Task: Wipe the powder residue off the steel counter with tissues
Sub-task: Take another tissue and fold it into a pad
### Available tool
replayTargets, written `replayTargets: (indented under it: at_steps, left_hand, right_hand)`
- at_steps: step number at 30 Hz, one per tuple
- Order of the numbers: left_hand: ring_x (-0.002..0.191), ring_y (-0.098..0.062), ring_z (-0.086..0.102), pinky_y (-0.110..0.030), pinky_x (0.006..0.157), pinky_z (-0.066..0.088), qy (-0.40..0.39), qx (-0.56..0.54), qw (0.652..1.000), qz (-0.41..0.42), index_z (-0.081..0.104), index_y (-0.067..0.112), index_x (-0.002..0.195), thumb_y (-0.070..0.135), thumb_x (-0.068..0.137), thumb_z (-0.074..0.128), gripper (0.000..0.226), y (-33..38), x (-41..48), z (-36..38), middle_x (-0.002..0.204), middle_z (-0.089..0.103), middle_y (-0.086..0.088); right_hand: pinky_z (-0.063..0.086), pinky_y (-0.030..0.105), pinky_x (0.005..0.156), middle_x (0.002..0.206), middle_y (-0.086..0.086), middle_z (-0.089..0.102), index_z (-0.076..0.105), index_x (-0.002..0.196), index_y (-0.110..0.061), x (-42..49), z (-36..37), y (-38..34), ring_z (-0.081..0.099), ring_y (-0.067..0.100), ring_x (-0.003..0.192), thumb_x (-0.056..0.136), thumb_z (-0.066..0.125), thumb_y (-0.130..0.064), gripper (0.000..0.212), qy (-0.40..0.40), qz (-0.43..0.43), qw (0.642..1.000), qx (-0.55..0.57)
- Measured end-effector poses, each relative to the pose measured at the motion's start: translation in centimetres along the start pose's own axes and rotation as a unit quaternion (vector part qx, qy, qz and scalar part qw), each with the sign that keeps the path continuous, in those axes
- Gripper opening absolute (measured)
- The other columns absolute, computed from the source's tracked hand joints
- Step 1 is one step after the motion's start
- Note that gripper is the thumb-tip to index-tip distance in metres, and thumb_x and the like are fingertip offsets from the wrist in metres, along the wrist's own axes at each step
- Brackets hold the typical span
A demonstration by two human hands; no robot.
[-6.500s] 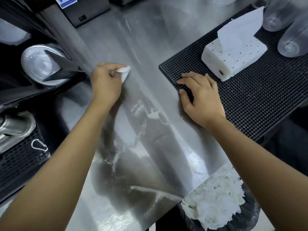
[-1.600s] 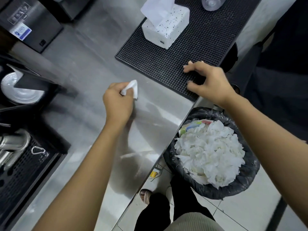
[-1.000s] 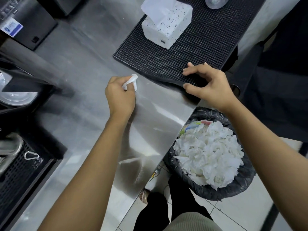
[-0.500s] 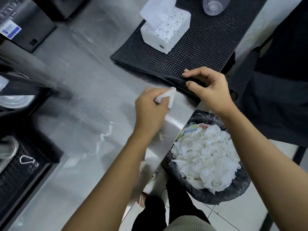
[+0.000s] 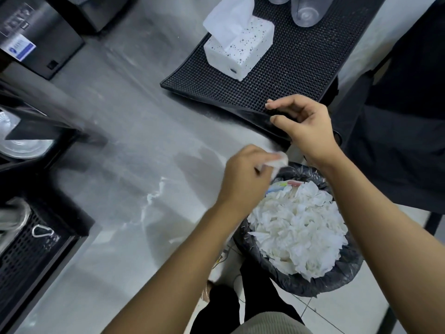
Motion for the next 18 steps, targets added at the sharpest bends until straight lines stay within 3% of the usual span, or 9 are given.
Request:
replayTargets:
  at_steps: [3,5,8,11,13,15,18]
  left_hand:
    - [0.077,-0.002,0.054,-0.010,0.068,0.043,0.117,0.030,0.991,-0.053,0.074,0.014,0.099,-0.001,0.084,0.058,0.027,-2.1,1.4,-4.2,0.094,0.063,0.001]
    - [0.081,-0.009,0.056,-0.016,0.071,0.046,0.139,0.078,0.986,-0.043,0.074,0.010,0.099,-0.003,0.084,0.055,0.027,-2.1,1.3,-4.2,0.096,0.062,-0.002]
    - [0.084,-0.019,0.056,-0.028,0.074,0.047,0.068,0.096,0.993,0.029,0.071,0.004,0.100,-0.007,0.082,0.053,0.028,0.0,-0.3,-0.2,0.093,0.059,-0.006]
    - [0.087,-0.018,0.055,-0.026,0.079,0.046,-0.064,0.094,0.990,0.084,0.073,0.004,0.100,-0.009,0.081,0.056,0.028,2.1,-2.5,4.1,0.091,0.061,-0.004]
    - [0.083,-0.010,0.056,-0.017,0.074,0.044,-0.058,0.030,0.997,0.033,0.074,0.009,0.100,-0.004,0.083,0.060,0.025,1.8,-3.1,3.3,0.091,0.063,0.000]
    - [0.076,-0.003,0.059,-0.012,0.069,0.044,0.015,-0.068,0.995,-0.078,0.075,0.015,0.097,0.006,0.085,0.065,0.018,0.0,-3.3,0.3,0.089,0.067,0.004]
    - [0.072,-0.008,0.064,-0.012,0.060,0.045,0.066,-0.229,0.936,-0.258,0.072,0.022,0.093,0.011,0.088,0.065,0.014,-3.9,-5.0,-2.9,0.082,0.071,0.006]
  right_hand:
    - [0.050,0.038,0.102,0.110,0.015,0.070,0.069,0.096,-0.010,0.0,-0.1,0.1,0.065,0.019,0.113,0.082,0.066,0.006,0.021,0.003,0.005,1.000,0.009]
    - [0.050,0.037,0.101,0.110,0.014,0.070,0.069,0.096,-0.011,0.0,-0.1,0.2,0.065,0.019,0.113,0.082,0.066,0.006,0.022,0.005,0.003,1.000,0.012]
    - [0.049,0.036,0.102,0.109,0.013,0.071,0.069,0.095,-0.012,0.1,-0.1,0.3,0.065,0.019,0.113,0.081,0.066,0.005,0.022,0.002,0.002,1.000,0.012]
    - [0.050,0.036,0.101,0.110,0.013,0.071,0.069,0.096,-0.010,0.2,-0.1,0.4,0.066,0.019,0.112,0.082,0.067,0.004,0.020,-0.008,0.011,1.000,0.004]
    - [0.051,0.034,0.099,0.109,0.012,0.071,0.069,0.095,-0.012,0.1,0.2,0.3,0.066,0.018,0.110,0.083,0.068,0.004,0.020,-0.018,0.019,1.000,0.001]
    - [0.051,0.031,0.097,0.109,0.011,0.070,0.069,0.093,-0.014,0.0,0.4,0.3,0.066,0.016,0.109,0.083,0.069,0.004,0.021,-0.022,0.029,0.999,-0.011]
    - [0.050,0.024,0.096,0.115,0.010,0.069,0.070,0.095,-0.015,-0.7,0.9,0.0,0.063,0.010,0.112,0.082,0.075,-0.002,0.019,-0.020,0.048,0.998,-0.043]
Point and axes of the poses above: each hand's wrist, its own x-axis towards the middle knuckle, its own z-axis out of the palm, y = z × x, the point moved 10 cm from there along x, towards the middle knuckle
